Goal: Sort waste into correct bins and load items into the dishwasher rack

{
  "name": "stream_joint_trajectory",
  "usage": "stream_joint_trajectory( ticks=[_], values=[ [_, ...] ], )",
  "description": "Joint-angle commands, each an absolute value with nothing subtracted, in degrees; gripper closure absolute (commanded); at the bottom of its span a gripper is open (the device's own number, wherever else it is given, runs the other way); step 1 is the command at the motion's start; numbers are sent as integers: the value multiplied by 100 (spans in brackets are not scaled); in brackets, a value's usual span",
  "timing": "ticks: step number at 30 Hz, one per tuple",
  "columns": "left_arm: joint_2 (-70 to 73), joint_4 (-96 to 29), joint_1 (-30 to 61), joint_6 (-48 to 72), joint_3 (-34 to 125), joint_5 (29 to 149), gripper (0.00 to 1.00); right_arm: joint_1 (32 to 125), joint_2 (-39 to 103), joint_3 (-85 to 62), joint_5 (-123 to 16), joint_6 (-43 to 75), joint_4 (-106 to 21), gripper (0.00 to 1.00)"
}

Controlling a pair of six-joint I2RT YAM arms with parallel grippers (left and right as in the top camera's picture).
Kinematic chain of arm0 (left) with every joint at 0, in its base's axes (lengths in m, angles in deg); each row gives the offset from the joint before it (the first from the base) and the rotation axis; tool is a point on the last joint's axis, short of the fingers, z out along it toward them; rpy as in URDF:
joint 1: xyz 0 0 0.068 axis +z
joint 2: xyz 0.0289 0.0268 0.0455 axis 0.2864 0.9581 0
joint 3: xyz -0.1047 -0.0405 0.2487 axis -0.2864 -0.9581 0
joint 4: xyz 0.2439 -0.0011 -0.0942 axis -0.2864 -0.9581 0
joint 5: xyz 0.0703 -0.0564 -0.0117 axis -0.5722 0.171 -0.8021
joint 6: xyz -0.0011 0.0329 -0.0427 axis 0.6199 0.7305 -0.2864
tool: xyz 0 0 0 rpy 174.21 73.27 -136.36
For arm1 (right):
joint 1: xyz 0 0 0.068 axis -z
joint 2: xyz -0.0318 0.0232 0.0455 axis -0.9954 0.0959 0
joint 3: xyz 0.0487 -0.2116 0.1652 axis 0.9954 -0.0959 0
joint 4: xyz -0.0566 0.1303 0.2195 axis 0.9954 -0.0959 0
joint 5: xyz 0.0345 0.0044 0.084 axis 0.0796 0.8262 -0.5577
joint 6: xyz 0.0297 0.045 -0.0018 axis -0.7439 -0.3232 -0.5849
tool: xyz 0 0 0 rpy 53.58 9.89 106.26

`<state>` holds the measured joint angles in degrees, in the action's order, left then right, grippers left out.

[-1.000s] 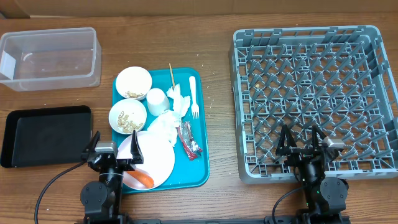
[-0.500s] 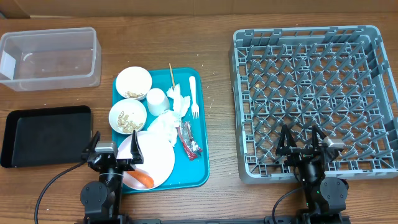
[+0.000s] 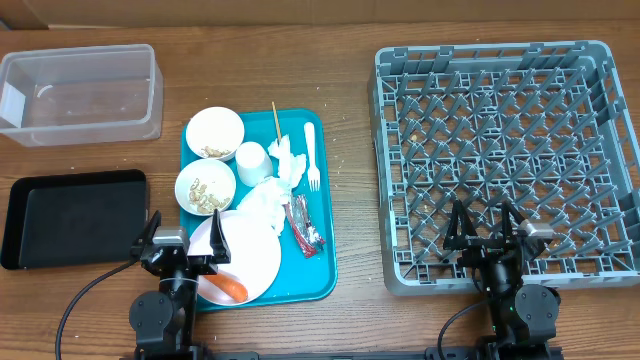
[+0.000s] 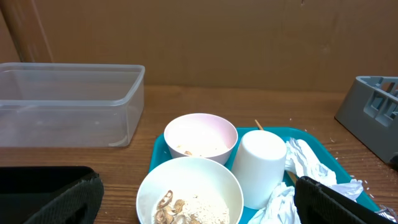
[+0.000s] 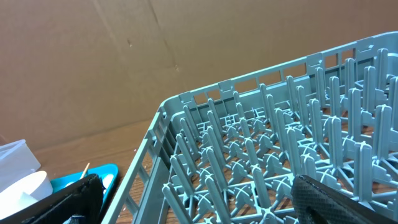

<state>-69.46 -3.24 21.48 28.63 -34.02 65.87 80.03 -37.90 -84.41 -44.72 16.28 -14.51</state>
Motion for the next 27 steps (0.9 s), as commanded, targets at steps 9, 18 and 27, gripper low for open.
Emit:
stream_joint_trajectory(
  ticks=[9,18,27],
  values=[
    [-7010,-302,2111,2955,-3440,6671,0,8036,-3857,-8500,-4398,1644,-1410,0],
    [-7010,-169,2111,975,-3437,8391,0,8036,-3857,-8500,-4398,1644,-1410,0],
    [-7010,-22,2111,-332,-3433,9420,0,8036,-3857,-8500,-4398,1644,-1410,0]
  ],
)
